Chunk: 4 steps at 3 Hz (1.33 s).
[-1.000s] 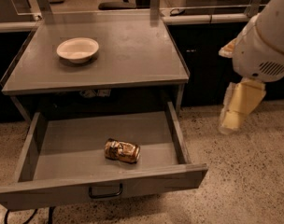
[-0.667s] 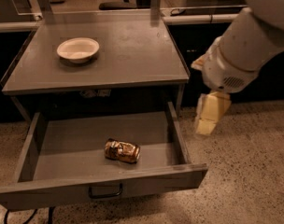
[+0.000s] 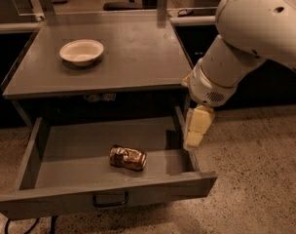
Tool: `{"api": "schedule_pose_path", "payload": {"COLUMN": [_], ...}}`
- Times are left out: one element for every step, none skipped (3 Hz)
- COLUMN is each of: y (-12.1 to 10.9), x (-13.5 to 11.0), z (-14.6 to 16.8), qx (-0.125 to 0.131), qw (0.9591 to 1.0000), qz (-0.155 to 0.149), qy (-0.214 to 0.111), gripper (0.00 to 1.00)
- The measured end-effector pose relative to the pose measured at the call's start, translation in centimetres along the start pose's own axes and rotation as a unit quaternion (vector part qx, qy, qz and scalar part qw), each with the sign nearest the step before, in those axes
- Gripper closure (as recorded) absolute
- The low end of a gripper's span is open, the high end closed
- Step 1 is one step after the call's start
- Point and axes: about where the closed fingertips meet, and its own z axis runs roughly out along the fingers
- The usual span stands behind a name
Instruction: Pick orange can from top drawer and place on counter
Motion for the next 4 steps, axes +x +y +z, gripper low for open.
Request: {"api": "schedule_pose_path", "payload": {"y": [-0.4,0.0,1.2,1.2], "x": [-2.0,-8.3,-13.5,-14.0], "z": [2.1,6.0,9.4,9.4], "qx": [-0.002,0.003,0.001,0.004], "qw": [0.9985,0.9864,0.9747,0.9739], "qz": [-0.035,-0.112,-0.161,-0.163], "qy": [-0.041,-0.120,-0.155,-0.158], "gripper": [0.00,0.00,0.00,0.00]}}
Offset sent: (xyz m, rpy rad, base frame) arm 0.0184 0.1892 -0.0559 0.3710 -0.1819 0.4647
